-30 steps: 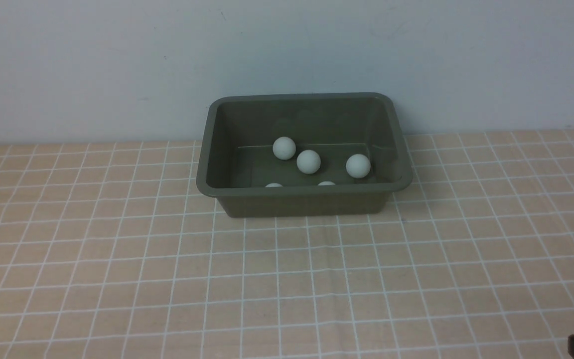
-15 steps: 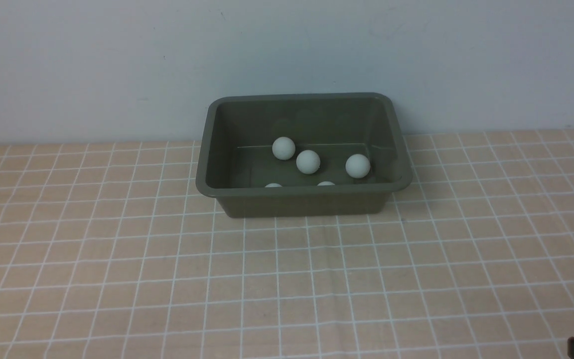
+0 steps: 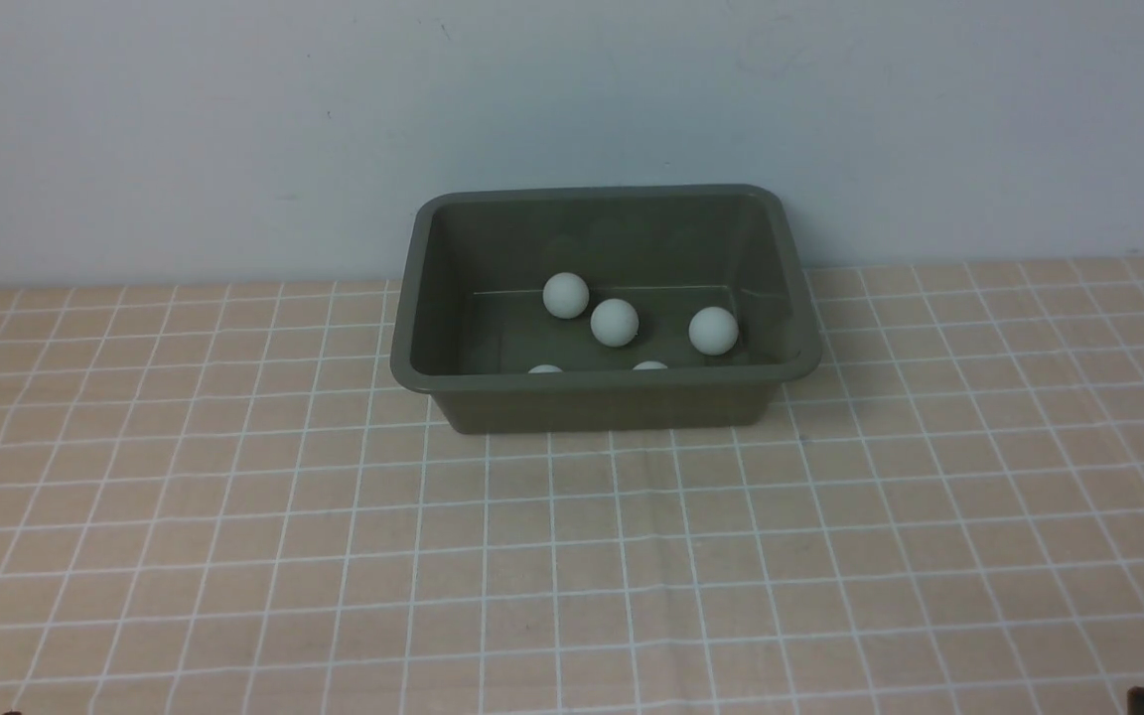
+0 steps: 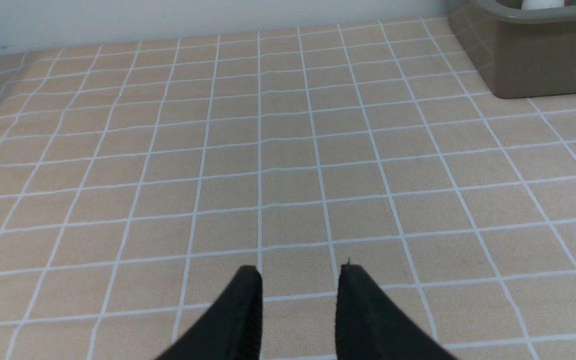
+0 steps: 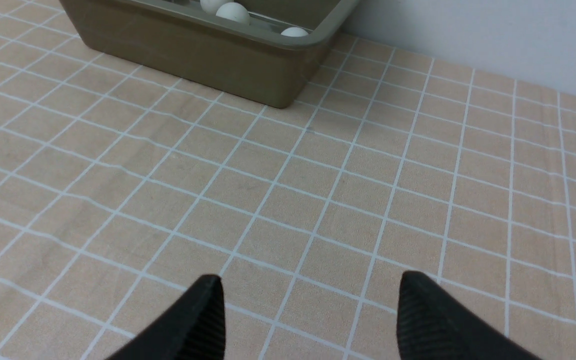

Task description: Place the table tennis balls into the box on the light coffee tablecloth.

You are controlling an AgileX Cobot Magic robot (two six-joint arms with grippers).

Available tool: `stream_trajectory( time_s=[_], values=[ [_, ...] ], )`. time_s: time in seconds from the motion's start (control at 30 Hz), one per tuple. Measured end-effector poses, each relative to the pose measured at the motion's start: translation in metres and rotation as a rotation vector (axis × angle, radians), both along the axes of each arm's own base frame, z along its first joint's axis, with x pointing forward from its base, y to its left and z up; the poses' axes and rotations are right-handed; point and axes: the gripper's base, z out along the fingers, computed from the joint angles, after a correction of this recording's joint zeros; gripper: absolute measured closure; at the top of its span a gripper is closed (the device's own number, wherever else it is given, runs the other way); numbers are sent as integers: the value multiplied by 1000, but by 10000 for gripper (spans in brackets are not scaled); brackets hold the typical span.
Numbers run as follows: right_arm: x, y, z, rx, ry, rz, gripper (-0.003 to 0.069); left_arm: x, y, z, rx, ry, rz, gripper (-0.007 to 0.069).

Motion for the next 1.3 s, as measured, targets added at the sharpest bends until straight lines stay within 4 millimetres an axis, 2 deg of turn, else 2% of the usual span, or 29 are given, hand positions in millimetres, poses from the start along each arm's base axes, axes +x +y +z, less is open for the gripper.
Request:
stream_trajectory(
  time_s=[1.3],
  values=[
    [-2, 0, -4, -8, 49, 5, 231, 0, 1, 0, -63, 0, 33, 463]
  ],
)
